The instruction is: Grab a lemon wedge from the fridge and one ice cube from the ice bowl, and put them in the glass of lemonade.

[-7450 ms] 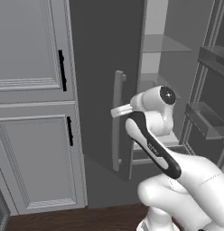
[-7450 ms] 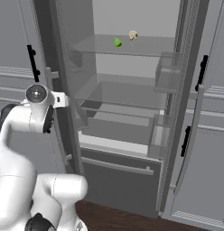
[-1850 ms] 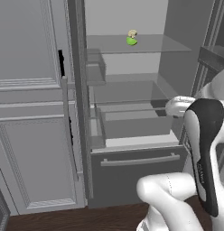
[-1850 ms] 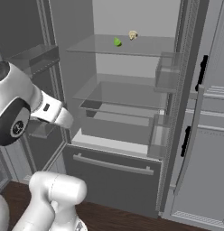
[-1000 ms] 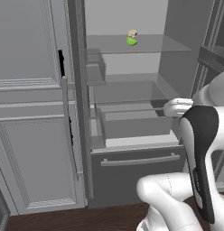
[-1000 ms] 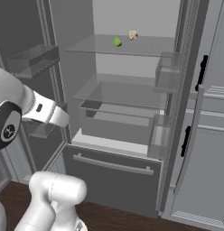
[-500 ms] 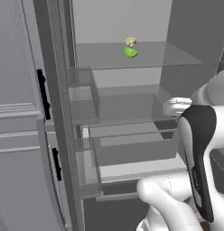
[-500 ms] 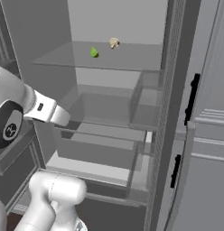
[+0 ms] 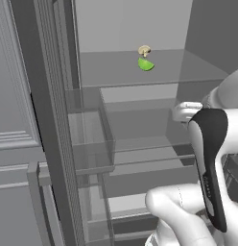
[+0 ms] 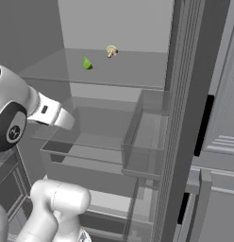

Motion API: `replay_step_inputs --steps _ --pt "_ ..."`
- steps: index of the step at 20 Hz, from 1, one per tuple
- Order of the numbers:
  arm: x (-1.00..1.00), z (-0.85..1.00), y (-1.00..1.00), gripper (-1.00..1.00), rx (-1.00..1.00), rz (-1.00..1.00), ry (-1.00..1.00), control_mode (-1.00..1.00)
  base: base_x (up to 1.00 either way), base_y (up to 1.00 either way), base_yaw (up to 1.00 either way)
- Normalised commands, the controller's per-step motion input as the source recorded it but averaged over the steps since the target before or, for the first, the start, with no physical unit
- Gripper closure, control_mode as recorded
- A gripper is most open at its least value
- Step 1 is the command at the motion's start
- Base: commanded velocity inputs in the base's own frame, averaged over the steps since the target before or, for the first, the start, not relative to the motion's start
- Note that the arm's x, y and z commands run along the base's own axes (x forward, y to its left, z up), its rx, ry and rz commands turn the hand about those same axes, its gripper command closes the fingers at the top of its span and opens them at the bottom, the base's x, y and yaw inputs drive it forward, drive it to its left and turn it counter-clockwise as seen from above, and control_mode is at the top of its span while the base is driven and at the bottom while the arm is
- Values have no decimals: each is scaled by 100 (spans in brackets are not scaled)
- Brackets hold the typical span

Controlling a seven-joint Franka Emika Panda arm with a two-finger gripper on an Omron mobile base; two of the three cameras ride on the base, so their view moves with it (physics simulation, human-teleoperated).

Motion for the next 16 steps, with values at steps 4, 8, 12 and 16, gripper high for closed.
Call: replay_step_inputs --steps 4,8,12,16 --pt "11 21 0 -100 3 3 -6 -100 0 0 0" --pt "0 77 8 -100 13 14 -14 -100 0 0 0" --pt "-14 98 20 -100 9 19 -31 -100 0 0 0" --pt "41 98 10 -100 -13 17 -8 -100 0 0 0"
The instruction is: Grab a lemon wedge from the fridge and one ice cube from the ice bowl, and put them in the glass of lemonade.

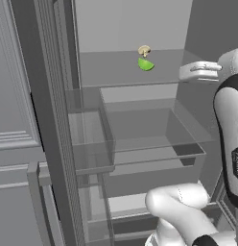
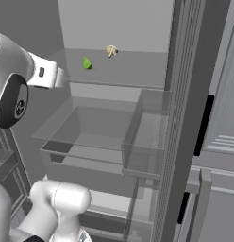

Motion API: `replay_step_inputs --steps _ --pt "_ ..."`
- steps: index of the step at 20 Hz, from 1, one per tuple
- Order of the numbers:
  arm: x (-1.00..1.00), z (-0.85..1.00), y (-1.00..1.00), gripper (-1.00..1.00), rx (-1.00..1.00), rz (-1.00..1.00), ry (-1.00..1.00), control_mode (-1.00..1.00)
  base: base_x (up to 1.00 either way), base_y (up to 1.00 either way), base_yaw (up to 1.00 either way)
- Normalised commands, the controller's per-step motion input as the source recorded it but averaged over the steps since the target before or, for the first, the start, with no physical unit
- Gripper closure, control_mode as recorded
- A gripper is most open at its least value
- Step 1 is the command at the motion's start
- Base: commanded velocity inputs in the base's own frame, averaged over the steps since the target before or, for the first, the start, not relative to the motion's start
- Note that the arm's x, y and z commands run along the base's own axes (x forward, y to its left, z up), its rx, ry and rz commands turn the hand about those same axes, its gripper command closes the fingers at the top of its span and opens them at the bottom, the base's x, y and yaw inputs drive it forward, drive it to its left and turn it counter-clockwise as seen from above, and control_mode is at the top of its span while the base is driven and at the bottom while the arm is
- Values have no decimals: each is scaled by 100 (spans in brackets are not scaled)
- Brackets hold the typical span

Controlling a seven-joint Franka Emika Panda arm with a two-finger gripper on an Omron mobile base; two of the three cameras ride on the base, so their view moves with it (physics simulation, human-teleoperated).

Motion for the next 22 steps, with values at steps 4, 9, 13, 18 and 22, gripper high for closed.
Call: replay_step_inputs --steps 4,9,13,18,22 --pt "100 12 14 -100 -23 5 22 -100 0 0 0" --pt "93 -35 6 -100 -15 6 32 -100 0 0 0" --pt "80 -86 0 -100 0 9 2 -100 0 0 0" --pt "65 -47 0 -100 0 9 -13 -100 0 0 0" --pt "34 57 -1 -100 -4 14 0 -100 0 0 0"
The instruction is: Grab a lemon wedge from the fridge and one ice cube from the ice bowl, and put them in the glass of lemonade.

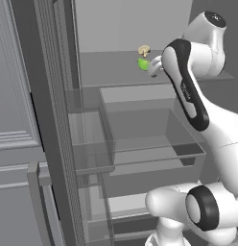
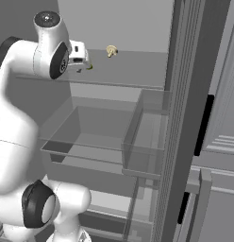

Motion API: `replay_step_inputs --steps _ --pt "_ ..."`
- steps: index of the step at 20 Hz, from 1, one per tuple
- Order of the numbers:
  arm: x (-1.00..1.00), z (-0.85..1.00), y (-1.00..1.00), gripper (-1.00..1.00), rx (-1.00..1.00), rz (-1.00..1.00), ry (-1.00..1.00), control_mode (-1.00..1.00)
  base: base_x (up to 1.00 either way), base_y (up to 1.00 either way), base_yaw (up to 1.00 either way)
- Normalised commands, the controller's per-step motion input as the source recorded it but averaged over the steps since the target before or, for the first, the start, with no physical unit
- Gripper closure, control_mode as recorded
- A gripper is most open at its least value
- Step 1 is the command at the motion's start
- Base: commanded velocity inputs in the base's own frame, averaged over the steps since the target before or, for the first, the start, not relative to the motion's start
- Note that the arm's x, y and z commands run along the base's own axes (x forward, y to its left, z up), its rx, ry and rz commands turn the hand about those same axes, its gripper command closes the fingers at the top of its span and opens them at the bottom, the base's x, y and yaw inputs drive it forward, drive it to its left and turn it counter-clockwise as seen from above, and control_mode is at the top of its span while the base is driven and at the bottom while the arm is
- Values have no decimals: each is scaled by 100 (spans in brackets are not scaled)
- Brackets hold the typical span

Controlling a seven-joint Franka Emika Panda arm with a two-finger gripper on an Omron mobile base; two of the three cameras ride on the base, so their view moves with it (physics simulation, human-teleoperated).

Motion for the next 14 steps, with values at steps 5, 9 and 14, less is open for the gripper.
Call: replay_step_inputs --steps 5,9,14 --pt "77 34 -4 -100 -4 14 0 -100 0 0 0" --pt "100 -5 -16 -100 0 11 2 -100 0 0 0" --pt "88 -29 0 -100 -1 5 3 -100 0 0 0"
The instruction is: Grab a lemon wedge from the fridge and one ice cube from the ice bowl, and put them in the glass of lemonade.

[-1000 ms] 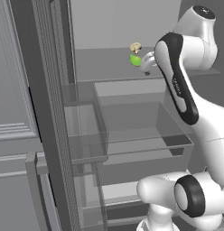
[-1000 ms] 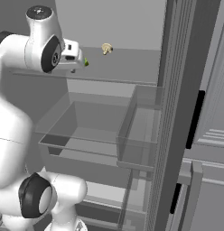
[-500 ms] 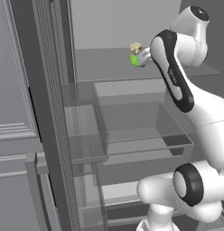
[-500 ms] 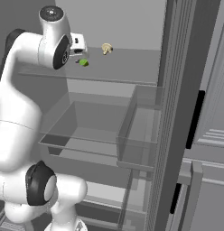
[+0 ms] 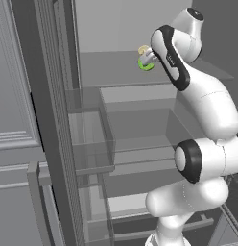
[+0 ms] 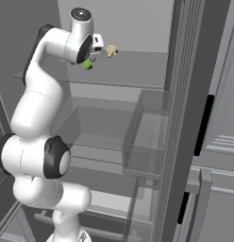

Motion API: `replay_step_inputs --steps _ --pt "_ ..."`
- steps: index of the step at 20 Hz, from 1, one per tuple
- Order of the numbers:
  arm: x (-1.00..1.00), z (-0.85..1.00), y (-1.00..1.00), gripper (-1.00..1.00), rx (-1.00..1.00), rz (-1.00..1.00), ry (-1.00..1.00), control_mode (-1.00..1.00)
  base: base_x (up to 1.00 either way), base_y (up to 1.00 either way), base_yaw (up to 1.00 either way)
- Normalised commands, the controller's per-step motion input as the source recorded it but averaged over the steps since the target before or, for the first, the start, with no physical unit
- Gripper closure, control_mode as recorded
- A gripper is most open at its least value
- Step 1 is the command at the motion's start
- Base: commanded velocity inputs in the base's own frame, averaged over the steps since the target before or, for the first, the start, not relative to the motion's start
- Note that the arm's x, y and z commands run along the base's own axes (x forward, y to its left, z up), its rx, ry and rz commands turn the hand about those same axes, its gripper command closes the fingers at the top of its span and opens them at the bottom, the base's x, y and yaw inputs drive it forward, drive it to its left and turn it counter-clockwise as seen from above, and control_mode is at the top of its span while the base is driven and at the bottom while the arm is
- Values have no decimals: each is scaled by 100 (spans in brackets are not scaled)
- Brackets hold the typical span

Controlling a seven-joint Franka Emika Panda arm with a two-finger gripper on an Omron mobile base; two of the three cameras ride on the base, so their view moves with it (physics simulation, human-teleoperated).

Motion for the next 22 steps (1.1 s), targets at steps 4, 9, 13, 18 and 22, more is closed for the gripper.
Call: replay_step_inputs --steps 4,9,13,18,22 --pt "70 -18 2 -100 -4 0 9 -100 0 0 0" --pt "50 -8 2 -100 -1 0 4 -100 0 0 0" --pt "13 0 3 -100 0 0 0 -100 0 0 0" --pt "-1 -22 23 -100 0 0 1 -100 0 0 0" --pt "1 -59 12 -100 0 0 0 -100 0 0 0"
